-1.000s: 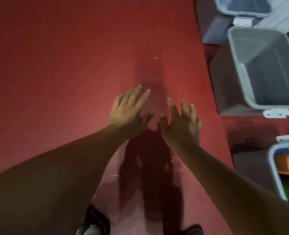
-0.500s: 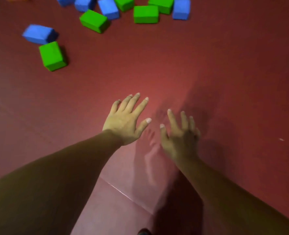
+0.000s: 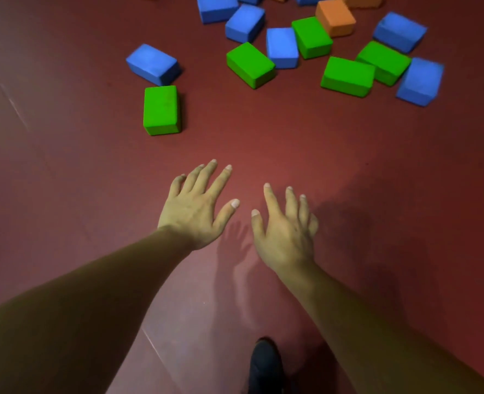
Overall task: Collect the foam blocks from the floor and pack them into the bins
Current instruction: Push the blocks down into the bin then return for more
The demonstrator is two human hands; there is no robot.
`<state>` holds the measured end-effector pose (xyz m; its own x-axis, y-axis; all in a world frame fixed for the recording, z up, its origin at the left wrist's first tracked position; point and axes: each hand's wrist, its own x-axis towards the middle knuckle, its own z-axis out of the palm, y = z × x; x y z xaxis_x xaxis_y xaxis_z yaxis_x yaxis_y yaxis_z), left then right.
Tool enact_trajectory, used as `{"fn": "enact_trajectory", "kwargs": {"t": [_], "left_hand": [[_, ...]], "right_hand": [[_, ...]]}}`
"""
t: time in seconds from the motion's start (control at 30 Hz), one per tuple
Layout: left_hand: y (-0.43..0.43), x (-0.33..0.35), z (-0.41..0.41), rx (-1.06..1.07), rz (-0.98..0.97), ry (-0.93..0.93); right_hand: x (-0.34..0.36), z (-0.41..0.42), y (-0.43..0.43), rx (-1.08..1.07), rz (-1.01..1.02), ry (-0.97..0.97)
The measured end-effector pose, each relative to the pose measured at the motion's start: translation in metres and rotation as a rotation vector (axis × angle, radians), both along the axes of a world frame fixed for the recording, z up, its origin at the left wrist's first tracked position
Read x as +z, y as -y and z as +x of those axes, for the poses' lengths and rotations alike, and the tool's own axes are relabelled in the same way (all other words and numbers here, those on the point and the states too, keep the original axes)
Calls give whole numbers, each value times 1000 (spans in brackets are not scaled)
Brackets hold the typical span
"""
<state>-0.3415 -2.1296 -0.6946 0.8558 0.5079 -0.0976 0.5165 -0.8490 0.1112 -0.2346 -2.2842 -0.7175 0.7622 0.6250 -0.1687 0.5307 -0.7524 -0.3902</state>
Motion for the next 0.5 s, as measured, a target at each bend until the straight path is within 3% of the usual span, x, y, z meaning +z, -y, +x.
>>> {"fn": "enact_trajectory", "kwargs": {"t": [0.3,0.5], "left_hand": [[-108,-22,55,63,-63,12],[-229,-47,96,40,-62,9]], "right_hand": [[-7,66,-128,71,-10,-9],[-25,102,-240,79,-54,-20]]}}
